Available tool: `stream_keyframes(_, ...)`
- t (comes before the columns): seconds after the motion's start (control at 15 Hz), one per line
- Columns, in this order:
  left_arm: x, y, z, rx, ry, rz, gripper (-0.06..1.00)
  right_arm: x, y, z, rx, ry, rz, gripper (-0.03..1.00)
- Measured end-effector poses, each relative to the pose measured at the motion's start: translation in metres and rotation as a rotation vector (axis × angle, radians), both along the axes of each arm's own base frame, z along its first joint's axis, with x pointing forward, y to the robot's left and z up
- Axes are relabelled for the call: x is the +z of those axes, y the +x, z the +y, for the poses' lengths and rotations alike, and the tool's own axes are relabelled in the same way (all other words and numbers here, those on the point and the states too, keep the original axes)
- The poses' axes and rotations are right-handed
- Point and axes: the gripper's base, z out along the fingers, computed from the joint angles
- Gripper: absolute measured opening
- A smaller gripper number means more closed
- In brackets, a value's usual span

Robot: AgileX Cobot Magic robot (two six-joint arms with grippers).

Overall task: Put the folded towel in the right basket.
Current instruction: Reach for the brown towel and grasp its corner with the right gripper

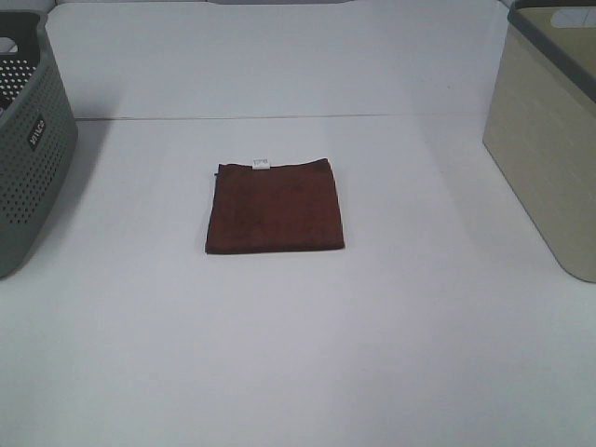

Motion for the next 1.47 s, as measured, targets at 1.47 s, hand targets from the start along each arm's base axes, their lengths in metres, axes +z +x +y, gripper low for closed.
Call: stream_keyframes(1.47,0.0,0.0,0.0,0.0,0.0,0.0,0.88,0.0,0.0,0.0,0.0,0.0,0.0,0.98)
